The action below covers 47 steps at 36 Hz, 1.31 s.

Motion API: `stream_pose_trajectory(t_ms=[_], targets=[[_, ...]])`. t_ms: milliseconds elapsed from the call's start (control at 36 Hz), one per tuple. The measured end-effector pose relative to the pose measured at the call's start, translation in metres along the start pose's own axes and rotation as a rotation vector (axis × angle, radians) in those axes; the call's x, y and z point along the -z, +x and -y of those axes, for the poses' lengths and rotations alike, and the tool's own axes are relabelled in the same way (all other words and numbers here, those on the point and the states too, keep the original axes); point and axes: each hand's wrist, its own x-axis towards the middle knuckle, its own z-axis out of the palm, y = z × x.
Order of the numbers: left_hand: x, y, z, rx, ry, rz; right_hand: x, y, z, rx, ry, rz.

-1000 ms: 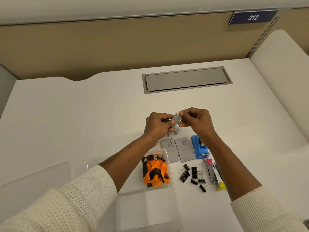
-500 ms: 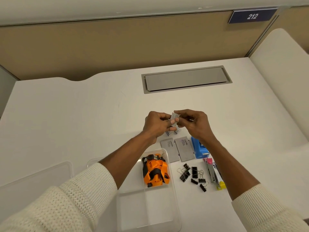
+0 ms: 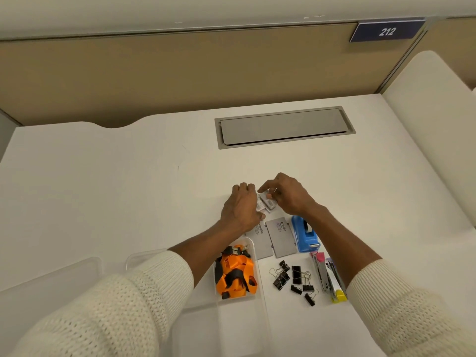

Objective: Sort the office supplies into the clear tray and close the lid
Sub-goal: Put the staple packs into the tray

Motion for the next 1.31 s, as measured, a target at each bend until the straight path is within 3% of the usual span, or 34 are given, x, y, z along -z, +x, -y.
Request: stream_pose_trajectory(t_ms=[361,722,917,1083,1306], targets=[[-0.007,0.010,0.001,-0.051,-0.012,0.020,-0.003,0.002,-0.009,0.014,-0.089,0.244],[0.028,-0.019,0.023,-0.084,-0.164,-0.098,-0.006,0.004,-0.002,0.092,-0.267,0.190],[0.060,-0.090,0.063,-0.054,-0.294,-0.241,0.006,-0.014,0.012,0.024,-0.153,0.011],[0.068,-0.169,0.091,-0.013,-0.386,-0.275,0.023,-0.064,0.068,0.013,0.166,-0.188],[0.040,-0.250,0.093,-0.111,-0.417,-0.177,-0.008,-0.159,0.131,0.059,0.251,-0.059]])
